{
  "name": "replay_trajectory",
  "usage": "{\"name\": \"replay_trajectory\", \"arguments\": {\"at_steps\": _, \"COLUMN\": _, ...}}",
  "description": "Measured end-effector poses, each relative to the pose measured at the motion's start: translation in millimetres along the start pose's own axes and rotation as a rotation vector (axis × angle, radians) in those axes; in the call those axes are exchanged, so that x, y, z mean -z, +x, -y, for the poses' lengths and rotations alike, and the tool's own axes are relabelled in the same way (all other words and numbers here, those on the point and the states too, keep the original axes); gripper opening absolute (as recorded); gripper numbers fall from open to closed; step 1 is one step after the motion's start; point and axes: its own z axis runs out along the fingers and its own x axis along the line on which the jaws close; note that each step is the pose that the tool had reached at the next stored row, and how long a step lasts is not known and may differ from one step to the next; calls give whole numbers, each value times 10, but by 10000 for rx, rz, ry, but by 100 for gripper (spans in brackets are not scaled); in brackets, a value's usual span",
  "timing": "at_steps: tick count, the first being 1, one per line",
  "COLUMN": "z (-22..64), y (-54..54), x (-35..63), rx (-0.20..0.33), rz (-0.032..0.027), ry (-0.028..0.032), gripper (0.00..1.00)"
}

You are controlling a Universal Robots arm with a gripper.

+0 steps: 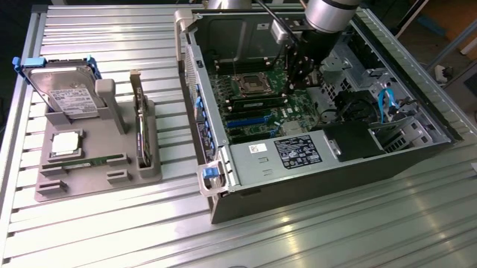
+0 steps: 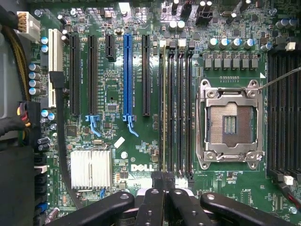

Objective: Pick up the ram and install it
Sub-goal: 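Press down the ram until it locks into place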

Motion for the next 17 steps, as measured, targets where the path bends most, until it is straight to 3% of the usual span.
{"name": "replay_trajectory", "arguments": {"at_steps": 17, "z": -476, "y": 2, "x": -17, "rx": -1, "rz": -1, "ry": 46, "gripper": 11}}
